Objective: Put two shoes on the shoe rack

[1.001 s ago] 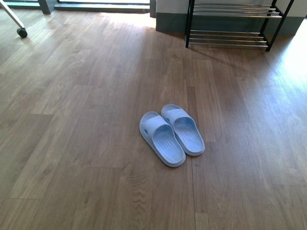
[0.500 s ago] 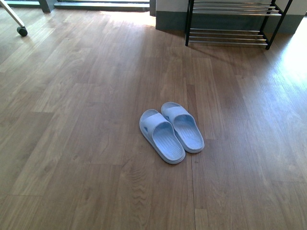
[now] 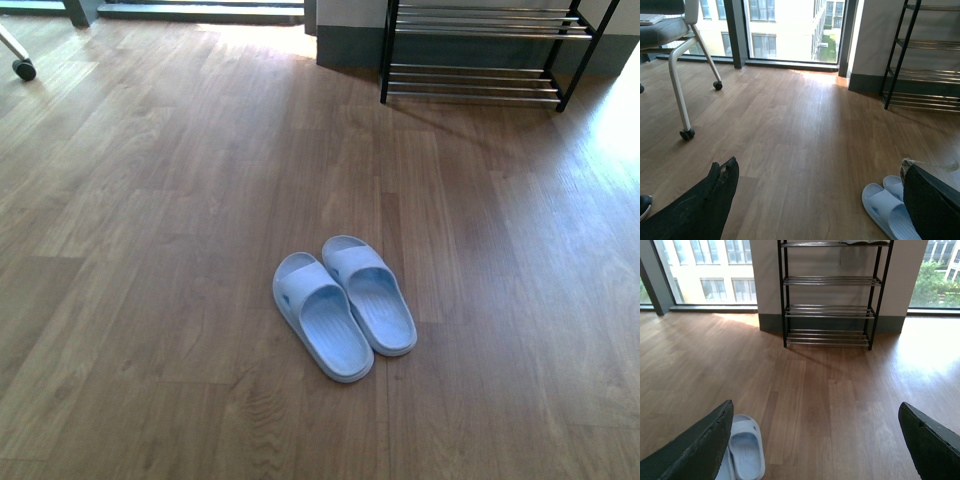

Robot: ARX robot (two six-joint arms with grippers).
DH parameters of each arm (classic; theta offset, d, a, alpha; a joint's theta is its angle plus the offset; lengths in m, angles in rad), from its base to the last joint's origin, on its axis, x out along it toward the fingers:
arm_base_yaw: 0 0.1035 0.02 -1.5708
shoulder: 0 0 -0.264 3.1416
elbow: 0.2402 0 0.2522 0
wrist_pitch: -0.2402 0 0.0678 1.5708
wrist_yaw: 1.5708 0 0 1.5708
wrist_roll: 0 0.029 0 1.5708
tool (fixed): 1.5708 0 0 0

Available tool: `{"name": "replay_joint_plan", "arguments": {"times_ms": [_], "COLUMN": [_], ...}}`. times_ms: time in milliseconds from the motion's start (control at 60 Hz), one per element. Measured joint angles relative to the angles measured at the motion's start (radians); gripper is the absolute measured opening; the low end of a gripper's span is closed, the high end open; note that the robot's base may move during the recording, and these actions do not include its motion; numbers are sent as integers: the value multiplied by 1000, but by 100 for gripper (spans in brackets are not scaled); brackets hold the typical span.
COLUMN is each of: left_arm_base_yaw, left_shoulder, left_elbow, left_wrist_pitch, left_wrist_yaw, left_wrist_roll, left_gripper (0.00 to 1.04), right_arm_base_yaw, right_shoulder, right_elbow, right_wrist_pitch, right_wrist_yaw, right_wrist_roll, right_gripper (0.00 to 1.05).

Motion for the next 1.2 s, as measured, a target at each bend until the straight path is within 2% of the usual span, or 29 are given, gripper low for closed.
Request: {"name": "replay_joint_plan", "arguments": {"times_ms": [734, 767, 801, 834, 901, 934, 1018, 1101, 1201], "left_arm_base_yaw": [0, -28, -95, -122, -148, -156, -177, -190, -212], "left_shoulder": [0, 30, 145, 317, 702, 883, 1275, 1578, 1892], "left_elbow": [0, 10, 26, 47, 106, 139, 236, 320, 423], "left_wrist_pitch": [0, -22, 31, 154, 401, 508, 657, 700, 668], "left_wrist_yaw": [2, -92, -233, -316, -377, -367, -337, -344, -306], "left_wrist_roll": [0, -37, -122, -180, -228, -228, -245, -235, -232], "left_gripper": [95, 95, 95, 95, 95, 95, 95, 95, 95], "right_arm_base_yaw": [0, 0, 0, 0, 0, 0, 0, 0, 0], "right_shoulder": [0, 0, 0, 0, 0, 0, 0, 0, 0], "right_elbow": [0, 0, 0, 0, 0, 0, 0, 0, 0], "right_wrist_pitch": [0, 0, 0, 0, 0, 0, 0, 0, 0], "right_wrist_yaw": [3, 4, 4, 1, 3, 2, 2, 2, 2], "right_wrist_roll": [0, 0, 0, 0, 0, 0, 0, 0, 0], "right_gripper": [96, 96, 96, 96, 96, 96, 96, 96, 96]}}
